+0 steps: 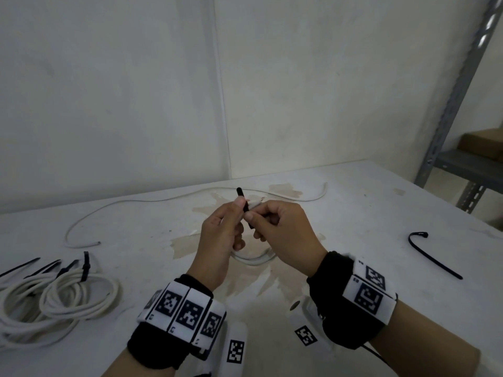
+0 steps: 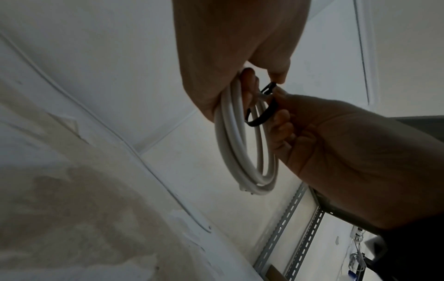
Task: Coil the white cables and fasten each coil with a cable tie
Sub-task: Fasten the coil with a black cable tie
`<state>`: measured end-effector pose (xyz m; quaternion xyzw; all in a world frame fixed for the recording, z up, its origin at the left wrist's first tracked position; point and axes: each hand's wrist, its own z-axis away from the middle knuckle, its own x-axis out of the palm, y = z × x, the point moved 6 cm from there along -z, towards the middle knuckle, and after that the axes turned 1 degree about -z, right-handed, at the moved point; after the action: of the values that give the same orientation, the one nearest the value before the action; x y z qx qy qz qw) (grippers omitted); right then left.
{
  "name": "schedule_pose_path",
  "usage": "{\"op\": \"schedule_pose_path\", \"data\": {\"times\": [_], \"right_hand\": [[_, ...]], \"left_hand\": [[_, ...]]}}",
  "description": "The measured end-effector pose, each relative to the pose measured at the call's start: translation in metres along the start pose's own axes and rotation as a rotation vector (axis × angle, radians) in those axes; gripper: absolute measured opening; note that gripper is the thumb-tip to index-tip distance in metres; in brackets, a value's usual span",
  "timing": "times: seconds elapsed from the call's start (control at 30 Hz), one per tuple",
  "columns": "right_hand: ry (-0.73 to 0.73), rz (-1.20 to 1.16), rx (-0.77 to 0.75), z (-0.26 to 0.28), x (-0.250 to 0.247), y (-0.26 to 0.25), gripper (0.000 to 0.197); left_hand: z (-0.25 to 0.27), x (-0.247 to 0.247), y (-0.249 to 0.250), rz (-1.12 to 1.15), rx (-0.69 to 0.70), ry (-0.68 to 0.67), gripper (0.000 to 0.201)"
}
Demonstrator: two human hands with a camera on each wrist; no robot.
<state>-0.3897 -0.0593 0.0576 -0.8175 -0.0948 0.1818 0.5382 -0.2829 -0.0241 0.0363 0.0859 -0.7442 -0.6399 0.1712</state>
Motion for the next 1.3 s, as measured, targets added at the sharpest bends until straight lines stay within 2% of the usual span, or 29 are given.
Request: {"op": "schedule_pose_path", "data": {"times": [0.13,0.27,0.33,0.43,0.5,0.67,0.87,1.0,1.07,1.2,1.3], "right_hand": [[-0.021,-0.014,0.024,0.004,-0.003,0.002,0.014],[0.157,-0.012,-0.014,-0.002,-0.029,0.000,0.008],[0.103,0.070,-0.026,-0.009,-0.032,-0.004,0.002],[-0.127,0.146,-0.050,-0.014,-0.019,-0.009,0.015],[-0.179,0.110,-0.039,-0.017,-0.016,-0.011,0.023],[-0.202,0.162,-0.009,-0.018,-0.015,-0.007,0.021],[0.005,0.034,0.020,-0.024,-0.024,-0.005,0.026],[0.070,-0.074,0.090,-0.027,-0.032,0.001,0.029],[0.055,-0.084,0.075,-0.028,-0.033,0.002,0.029],[-0.138,0.024,-0.001,-0.021,-0.020,-0.003,0.025],[-0.140,0.043,-0.049,-0.018,-0.019,-0.008,0.025]], "left_hand": [[0.001,-0.001,-0.005,-0.013,-0.008,0.013,0.022],[0.000,-0.005,-0.004,-0.027,-0.020,0.033,0.020],[0.000,-0.005,-0.003,-0.070,-0.027,0.030,0.018],[-0.001,-0.003,-0.003,-0.115,-0.040,0.009,0.019],[-0.001,-0.001,-0.004,-0.118,-0.054,-0.008,0.018],[0.003,0.001,-0.007,-0.154,-0.086,-0.044,0.019],[0.001,0.011,-0.007,-0.136,-0.099,-0.072,0.020],[0.006,0.011,-0.011,-0.192,-0.110,-0.078,0.020],[0.006,0.010,-0.011,-0.203,-0.107,-0.079,0.020],[0.001,0.006,-0.007,-0.168,-0.108,-0.058,0.022],[0.000,0.007,-0.006,-0.158,-0.108,-0.062,0.021]]}}
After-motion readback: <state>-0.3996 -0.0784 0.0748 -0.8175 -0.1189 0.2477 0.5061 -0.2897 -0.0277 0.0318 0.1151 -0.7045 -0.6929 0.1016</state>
